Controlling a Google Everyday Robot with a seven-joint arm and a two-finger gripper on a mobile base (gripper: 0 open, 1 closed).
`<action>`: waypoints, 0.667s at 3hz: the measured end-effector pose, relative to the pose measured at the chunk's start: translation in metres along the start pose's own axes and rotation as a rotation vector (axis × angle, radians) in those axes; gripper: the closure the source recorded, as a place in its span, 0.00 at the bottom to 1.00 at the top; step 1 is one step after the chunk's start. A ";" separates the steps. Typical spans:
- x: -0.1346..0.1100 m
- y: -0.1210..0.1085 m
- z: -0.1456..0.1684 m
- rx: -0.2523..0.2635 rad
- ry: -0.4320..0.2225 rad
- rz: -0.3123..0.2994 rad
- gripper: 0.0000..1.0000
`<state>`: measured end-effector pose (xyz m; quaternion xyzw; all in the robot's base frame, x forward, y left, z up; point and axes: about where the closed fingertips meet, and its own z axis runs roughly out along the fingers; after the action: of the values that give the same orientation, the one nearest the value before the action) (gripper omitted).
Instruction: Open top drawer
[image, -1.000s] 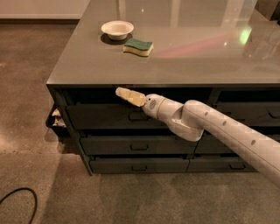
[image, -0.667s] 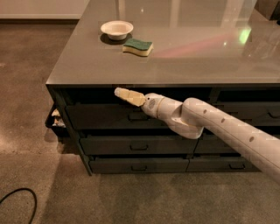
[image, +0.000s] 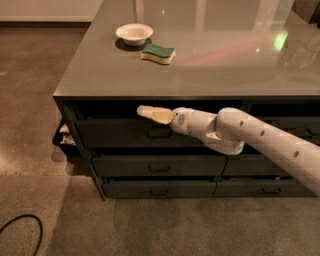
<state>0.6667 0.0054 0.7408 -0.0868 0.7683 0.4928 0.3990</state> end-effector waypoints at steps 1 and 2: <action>0.000 0.000 -0.003 0.005 0.013 -0.001 0.00; -0.001 0.002 -0.003 0.005 0.014 -0.001 0.00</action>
Offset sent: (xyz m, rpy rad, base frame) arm -0.0181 -0.0306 -0.0373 -0.1192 0.0839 0.0766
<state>0.6651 0.0031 0.7434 -0.0894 0.7723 0.4900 0.3942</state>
